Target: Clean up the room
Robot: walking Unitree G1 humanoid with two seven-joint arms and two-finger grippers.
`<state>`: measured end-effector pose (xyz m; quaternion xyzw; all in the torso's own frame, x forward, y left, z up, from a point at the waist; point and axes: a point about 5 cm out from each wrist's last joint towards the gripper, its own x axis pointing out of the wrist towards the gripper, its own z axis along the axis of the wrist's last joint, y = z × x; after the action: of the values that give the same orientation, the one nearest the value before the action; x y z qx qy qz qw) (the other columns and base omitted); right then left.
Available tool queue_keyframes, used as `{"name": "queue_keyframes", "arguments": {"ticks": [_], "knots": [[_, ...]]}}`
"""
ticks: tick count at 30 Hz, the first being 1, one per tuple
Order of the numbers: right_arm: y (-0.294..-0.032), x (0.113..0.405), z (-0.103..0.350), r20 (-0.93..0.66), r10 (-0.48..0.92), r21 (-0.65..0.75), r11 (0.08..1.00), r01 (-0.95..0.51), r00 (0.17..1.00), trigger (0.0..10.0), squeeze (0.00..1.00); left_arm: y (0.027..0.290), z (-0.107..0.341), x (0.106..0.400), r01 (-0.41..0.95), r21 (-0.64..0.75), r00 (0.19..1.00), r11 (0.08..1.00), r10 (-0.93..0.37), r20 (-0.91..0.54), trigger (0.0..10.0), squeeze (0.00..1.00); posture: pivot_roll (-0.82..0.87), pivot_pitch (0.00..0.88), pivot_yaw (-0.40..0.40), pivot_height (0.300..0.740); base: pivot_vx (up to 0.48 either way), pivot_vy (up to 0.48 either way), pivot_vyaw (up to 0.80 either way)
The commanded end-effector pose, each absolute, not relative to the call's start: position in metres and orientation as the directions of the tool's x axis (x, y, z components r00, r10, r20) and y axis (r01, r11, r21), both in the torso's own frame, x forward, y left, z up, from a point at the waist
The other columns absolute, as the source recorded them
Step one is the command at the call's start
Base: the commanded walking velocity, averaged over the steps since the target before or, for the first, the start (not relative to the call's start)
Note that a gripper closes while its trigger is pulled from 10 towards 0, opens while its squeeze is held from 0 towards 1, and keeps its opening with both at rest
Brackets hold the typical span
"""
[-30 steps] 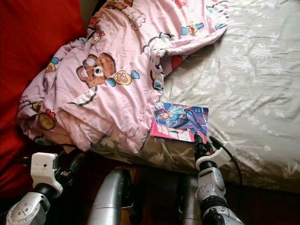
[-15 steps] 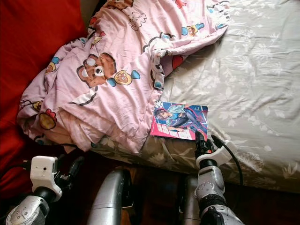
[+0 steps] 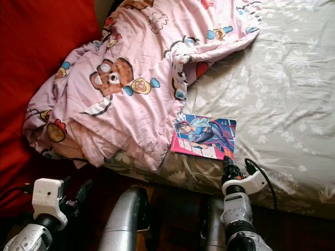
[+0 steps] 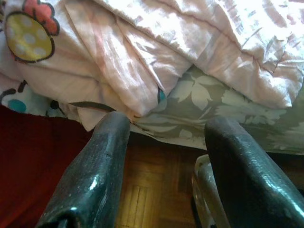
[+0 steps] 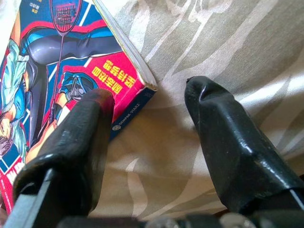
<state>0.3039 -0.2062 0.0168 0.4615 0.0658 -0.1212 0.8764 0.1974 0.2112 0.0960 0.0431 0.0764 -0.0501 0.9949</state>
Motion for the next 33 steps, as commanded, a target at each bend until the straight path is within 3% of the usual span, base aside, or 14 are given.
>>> {"name": "queue_keyframes", "arguments": {"ticks": [1,8,16,27,33], "knots": [[-0.195,0.296,0.004,-0.271,-0.113,0.817,0.498,0.291,0.956,10.0,0.00,0.218,0.093,0.190,0.090,0.108,0.979,0.990,-0.069,-0.190,10.0,0.00,0.24,0.406,0.169,0.612,0.000,0.000,0.00],[-0.189,0.308,0.018,-0.189,-0.082,0.857,0.473,0.205,0.978,10.0,0.00,0.220,0.095,0.188,0.089,0.117,0.979,0.989,-0.065,-0.192,10.0,0.00,0.25,0.405,0.170,0.612,0.000,0.000,0.00],[-0.194,0.308,0.017,-0.200,-0.110,0.867,0.443,0.228,0.974,10.0,0.00,0.221,0.095,0.187,0.095,0.121,0.978,0.988,-0.070,-0.197,10.0,0.00,0.25,0.409,0.175,0.612,0.000,0.000,0.00],[-0.215,0.280,-0.008,-0.363,-0.252,0.786,0.435,0.440,0.897,10.0,0.00,0.216,0.093,0.193,0.104,0.111,0.978,0.988,-0.081,-0.194,10.0,0.00,0.23,0.391,0.164,0.612,0.000,0.000,0.00],[-0.216,0.266,-0.018,-0.374,-0.266,0.775,0.437,0.457,0.889,10.0,0.00,0.216,0.093,0.196,0.103,0.110,0.979,0.989,-0.081,-0.186,10.0,0.00,0.22,0.383,0.160,0.612,0.000,0.000,0.00]]}}
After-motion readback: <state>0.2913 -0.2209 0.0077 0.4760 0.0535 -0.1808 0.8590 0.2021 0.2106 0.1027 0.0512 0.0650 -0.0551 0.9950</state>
